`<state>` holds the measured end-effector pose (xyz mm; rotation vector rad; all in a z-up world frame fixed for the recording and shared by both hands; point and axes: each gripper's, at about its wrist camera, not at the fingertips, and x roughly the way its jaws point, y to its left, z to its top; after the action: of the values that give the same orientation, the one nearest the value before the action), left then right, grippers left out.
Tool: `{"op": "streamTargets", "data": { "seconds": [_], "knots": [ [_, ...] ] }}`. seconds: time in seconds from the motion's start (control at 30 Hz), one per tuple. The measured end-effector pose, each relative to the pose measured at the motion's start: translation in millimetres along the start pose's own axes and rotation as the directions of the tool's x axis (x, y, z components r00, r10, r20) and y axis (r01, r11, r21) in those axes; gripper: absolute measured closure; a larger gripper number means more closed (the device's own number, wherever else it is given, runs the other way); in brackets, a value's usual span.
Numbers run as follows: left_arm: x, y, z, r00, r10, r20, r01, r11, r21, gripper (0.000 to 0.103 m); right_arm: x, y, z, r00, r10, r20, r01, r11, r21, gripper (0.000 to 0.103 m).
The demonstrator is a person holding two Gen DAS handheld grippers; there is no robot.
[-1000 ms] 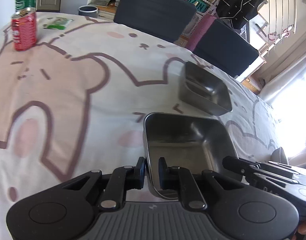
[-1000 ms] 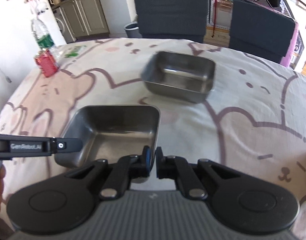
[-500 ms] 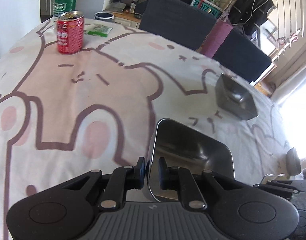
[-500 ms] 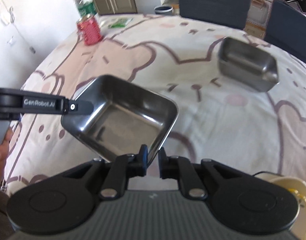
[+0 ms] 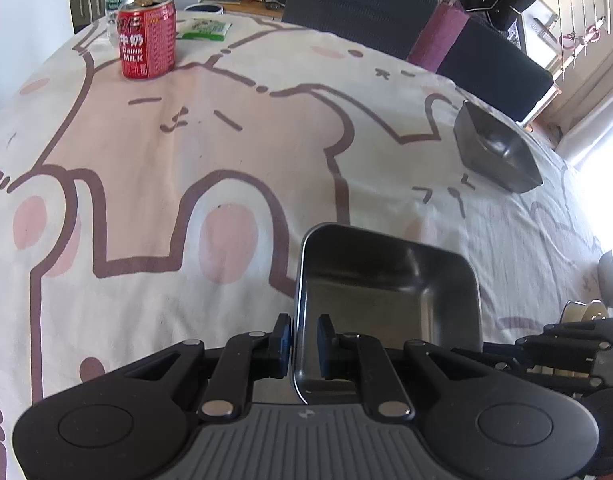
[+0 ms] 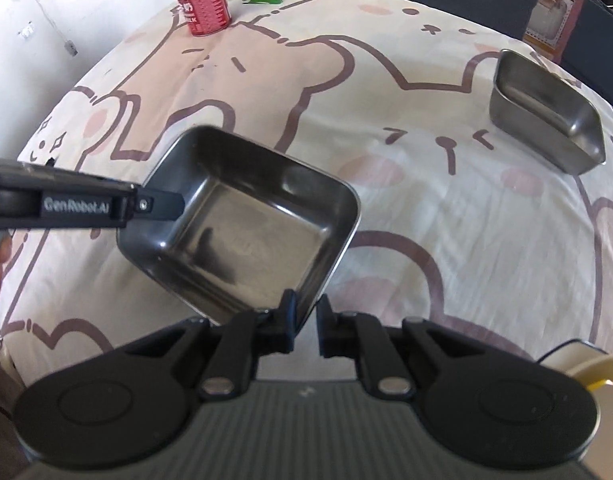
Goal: Organize plates and bowls
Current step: 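Lift and carry the steel tray with both grippers across the tablecloth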
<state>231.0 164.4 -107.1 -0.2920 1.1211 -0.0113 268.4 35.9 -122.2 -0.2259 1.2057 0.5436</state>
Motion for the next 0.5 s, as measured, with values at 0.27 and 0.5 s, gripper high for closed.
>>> {"op": "streamTargets", "data": {
  "seconds": [0.27, 0.5],
  "knots": [
    [0.5, 10.0, -1.7, 1.0, 0.006, -0.012, -0.007, 1.0, -0.03, 0.088, 4.3, 5.9, -1.4, 0.999, 0.046, -0.02, -0.046, 0.999, 0.003, 0.091],
    [0.0, 10.5, 0.1, 1.0, 0.003, 0.025, -0.003, 1.0, -0.03, 0.088, 2.3, 2.4, -3.0, 0.997, 0.077, -0.027, -0.074, 0.992, 0.102, 0.09]
  ]
}}
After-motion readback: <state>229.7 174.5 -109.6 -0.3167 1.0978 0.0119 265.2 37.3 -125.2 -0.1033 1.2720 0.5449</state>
